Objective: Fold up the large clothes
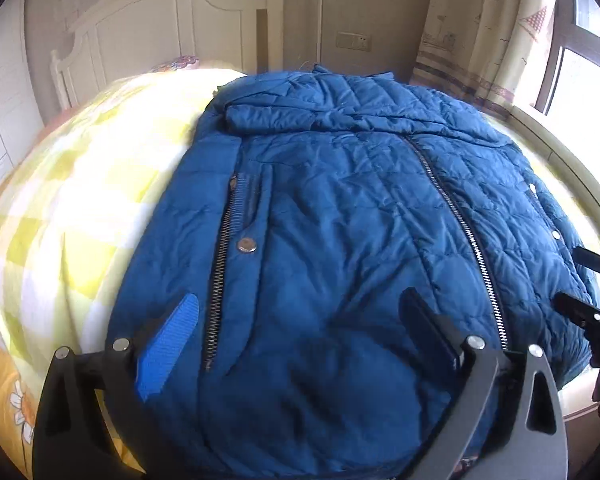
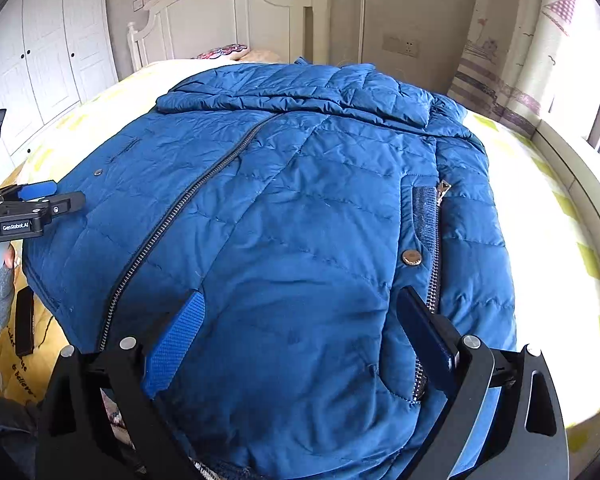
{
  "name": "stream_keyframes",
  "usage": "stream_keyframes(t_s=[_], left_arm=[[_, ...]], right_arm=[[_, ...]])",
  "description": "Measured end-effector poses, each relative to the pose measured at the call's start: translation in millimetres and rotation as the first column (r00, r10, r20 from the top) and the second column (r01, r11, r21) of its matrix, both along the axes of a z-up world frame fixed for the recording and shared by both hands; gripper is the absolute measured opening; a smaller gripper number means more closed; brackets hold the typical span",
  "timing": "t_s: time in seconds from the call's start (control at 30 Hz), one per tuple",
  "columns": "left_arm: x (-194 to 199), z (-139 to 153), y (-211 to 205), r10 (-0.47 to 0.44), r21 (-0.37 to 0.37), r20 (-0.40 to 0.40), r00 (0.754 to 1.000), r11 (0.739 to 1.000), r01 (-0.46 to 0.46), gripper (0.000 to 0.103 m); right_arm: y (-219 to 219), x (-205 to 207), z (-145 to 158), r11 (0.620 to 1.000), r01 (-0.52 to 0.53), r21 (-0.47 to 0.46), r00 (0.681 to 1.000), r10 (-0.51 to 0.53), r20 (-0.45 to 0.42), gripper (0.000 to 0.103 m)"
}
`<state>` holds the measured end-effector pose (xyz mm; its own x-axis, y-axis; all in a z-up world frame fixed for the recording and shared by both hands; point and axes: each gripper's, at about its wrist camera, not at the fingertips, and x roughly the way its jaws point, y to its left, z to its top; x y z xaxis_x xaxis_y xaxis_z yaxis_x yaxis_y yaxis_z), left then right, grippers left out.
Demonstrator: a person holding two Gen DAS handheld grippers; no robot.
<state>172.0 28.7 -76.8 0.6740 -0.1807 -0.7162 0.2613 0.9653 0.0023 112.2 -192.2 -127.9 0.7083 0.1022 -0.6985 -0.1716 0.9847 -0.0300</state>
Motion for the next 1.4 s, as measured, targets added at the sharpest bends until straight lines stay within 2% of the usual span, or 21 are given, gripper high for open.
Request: stream_keyframes(t_s=[0.07,0.1,0.13,0.17,0.23,0.3,0.37,0.43,0.47,0.5,0.57,0.63,0.73,0.83,0.93,1.03,1.1,1.17,1.27,1.37,1.4], left_arm=[[-10,-4,-31,-0.038,0.064,0.042,0.998,0.997,0.035,0.100],[-10,-14,-45,-0.053,0.106,0.025,0.998,0.993,0.050,0.101],[-6,-31,-53,-0.053,0.142,0.001,0.999,0.988,0.052,0.101],[-7,-37,-48,-0.051,0.096,0.044,0.998,0.994,0.046,0.101],[-9,-41,-36,-0.075,0.041,0.038,0.996,0.996,0.074,0.101],[-15,-33,-25,-0.079,0.049,0.028,0.996,0.996,0.078,0.101],[-24,-27,-4,-0.035,0.011,0.048,0.998,0.999,0.035,0.101],[-23,-32,21,0.036,0.005,0.044,0.998,0.999,-0.036,0.101],[-20,-40,31,0.049,0.004,0.024,0.999,0.999,-0.049,0.101],[-20,-44,37,0.026,-0.006,0.035,0.999,1.000,-0.026,0.101],[-27,-43,36,0.012,0.048,0.058,0.998,0.999,-0.015,0.101],[-28,-40,37,0.016,0.051,0.047,0.999,0.999,-0.019,0.101],[-27,-40,46,0.020,0.014,0.029,0.999,1.000,-0.020,0.101],[-29,-38,51,0.020,0.012,0.013,1.000,1.000,-0.020,0.101],[-19,-19,57,0.033,-0.070,-0.024,0.999,0.997,-0.035,0.101],[14,12,45,0.047,-0.115,0.004,0.999,0.992,-0.046,0.101],[53,26,23,0.041,-0.090,0.012,0.999,0.995,-0.040,0.101],[99,31,-2,0.061,-0.033,0.017,0.998,0.998,-0.060,0.101],[165,20,-32,0.079,0.054,-0.041,0.996,0.996,-0.076,0.101],[203,-9,-40,0.121,0.188,-0.049,0.991,0.976,-0.110,0.101],[213,-25,-35,0.130,0.189,-0.109,0.986,0.976,-0.108,0.101]], right_arm=[[14,2,-13,0.999,-0.012,-0.042,1.000,0.012,0.000,0.092],[16,6,-23,0.998,-0.007,-0.055,1.000,0.007,-0.011,0.092],[11,4,-28,1.000,-0.007,-0.012,1.000,0.007,0.023,0.095],[3,5,-31,0.999,-0.008,0.040,1.000,0.007,0.022,0.095],[0,-1,-26,0.999,-0.031,0.022,0.999,0.030,0.012,0.094],[-6,-12,-17,1.000,-0.012,0.004,1.000,0.012,0.008,0.093],[-20,-30,-10,1.000,0.017,-0.001,0.998,-0.016,0.066,0.093],[-37,-38,-23,0.997,0.066,-0.027,0.997,-0.064,0.051,0.094],[-48,-42,-32,0.998,0.057,0.006,0.997,-0.057,0.051,0.094],[-55,-50,-35,0.998,0.048,0.037,0.995,-0.051,0.088,0.094],[-52,-58,-35,0.999,0.044,-0.016,0.996,-0.043,0.084,0.094],[-50,-62,-29,0.997,0.048,-0.060,0.997,-0.044,0.066,0.094],[-68,-70,-31,0.996,0.087,-0.021,0.994,-0.086,0.066,0.094],[-75,-77,-36,0.994,0.107,-0.028,0.993,-0.105,0.052,0.094],[-69,-68,-21,0.994,0.102,-0.040,0.994,-0.101,0.035,0.094],[-63,-29,7,0.995,0.089,-0.032,0.993,-0.086,0.084,0.094],[-61,22,21,0.995,0.095,-0.028,0.993,-0.093,0.074,0.094],[-62,86,27,0.992,0.125,-0.015,0.992,-0.125,0.011,0.094],[-63,161,27,0.987,0.160,0.032,0.986,-0.158,-0.053,0.094],[-55,201,6,0.976,0.175,-0.133,0.976,-0.190,-0.105,0.095],[-57,209,-11,0.976,0.166,-0.142,0.969,-0.188,-0.161,0.095]])
